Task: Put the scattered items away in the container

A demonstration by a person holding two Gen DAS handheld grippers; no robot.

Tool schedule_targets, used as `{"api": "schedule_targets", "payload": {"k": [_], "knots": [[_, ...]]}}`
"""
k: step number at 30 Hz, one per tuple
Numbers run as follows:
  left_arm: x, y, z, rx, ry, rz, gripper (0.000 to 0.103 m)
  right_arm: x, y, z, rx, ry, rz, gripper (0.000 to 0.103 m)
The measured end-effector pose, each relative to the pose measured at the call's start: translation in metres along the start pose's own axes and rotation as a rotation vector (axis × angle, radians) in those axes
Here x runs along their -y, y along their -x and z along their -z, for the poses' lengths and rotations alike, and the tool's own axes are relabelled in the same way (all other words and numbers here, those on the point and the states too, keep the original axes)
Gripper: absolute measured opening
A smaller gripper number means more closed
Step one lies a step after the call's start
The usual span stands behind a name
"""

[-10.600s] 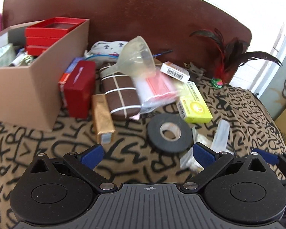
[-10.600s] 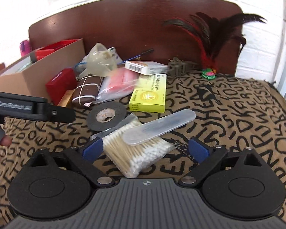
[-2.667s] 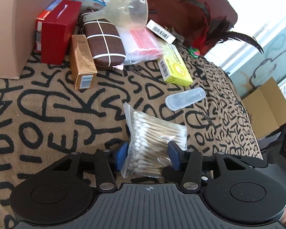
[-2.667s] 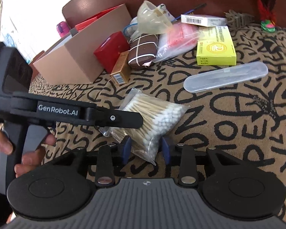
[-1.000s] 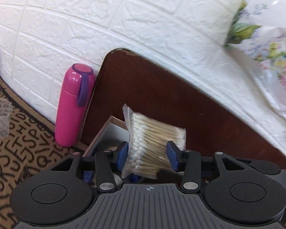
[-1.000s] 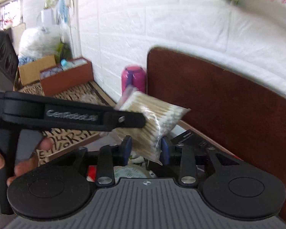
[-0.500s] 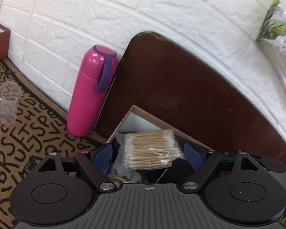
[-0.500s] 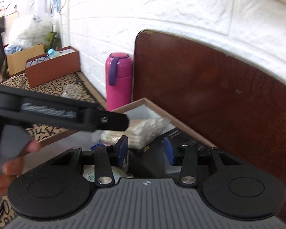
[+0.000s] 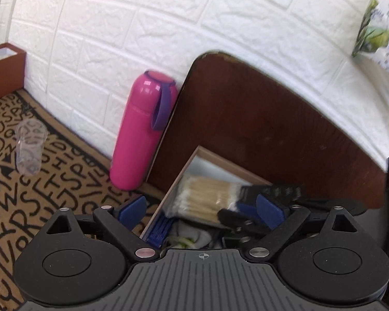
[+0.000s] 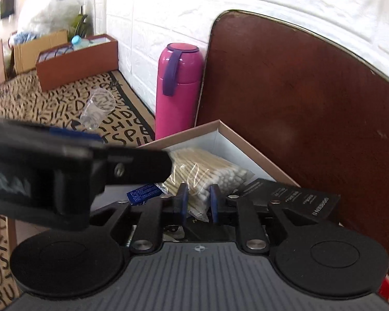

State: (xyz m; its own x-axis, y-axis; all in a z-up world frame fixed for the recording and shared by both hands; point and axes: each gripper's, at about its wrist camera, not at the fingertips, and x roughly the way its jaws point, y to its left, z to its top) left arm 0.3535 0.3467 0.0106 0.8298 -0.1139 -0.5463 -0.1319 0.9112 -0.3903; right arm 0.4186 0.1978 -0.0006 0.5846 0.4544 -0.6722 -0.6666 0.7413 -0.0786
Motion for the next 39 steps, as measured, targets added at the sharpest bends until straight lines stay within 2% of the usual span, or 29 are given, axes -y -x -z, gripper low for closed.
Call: {"api": "schedule_targets", "payload": {"k": [2, 3, 5, 7, 12, 18, 22, 25, 31, 39], "knots": [[-0.001, 0.0, 0.003, -0.007, 0.002, -0.006, 0.098, 0.007, 0.009, 0.003, 0.015, -0.031, -0.009, 0.047], [0.0, 0.003, 0.004, -0.006, 0.005, -0.009, 0.098, 0.008, 0.016, 0.005, 0.036, -0.036, 0.001, 0.051], [0.003, 0.011, 0.006, -0.002, 0.005, -0.008, 0.101, 0.01, 0.031, 0.008, 0.077, -0.033, 0.02, 0.073], [0.008, 0.023, 0.007, 0.016, -0.002, -0.023, 0.103, 0.011, 0.048, 0.009, 0.11, -0.035, 0.06, 0.086], [0.035, 0.063, 0.018, 0.043, -0.078, -0.056, 0.103, 0.009, 0.099, 0.02, 0.137, -0.035, 0.074, 0.1], [0.081, 0.115, 0.055, 0.083, -0.212, -0.098, 0.103, -0.014, 0.162, 0.061, 0.152, 0.05, 0.086, 0.102], [0.107, 0.14, 0.084, 0.071, -0.293, -0.117, 0.103, -0.03, 0.194, 0.095, 0.144, 0.061, 0.067, 0.102], [0.123, 0.152, 0.107, 0.049, -0.324, -0.142, 0.103, -0.037, 0.214, 0.121, 0.125, 0.043, 0.052, 0.102], [0.149, 0.175, 0.146, 0.053, -0.346, -0.15, 0.103, -0.04, 0.237, 0.163, 0.056, -0.027, 0.109, 0.102], [0.174, 0.195, 0.181, 0.026, -0.368, -0.151, 0.103, -0.027, 0.272, 0.206, 0.051, -0.191, 0.091, 0.102]]}}
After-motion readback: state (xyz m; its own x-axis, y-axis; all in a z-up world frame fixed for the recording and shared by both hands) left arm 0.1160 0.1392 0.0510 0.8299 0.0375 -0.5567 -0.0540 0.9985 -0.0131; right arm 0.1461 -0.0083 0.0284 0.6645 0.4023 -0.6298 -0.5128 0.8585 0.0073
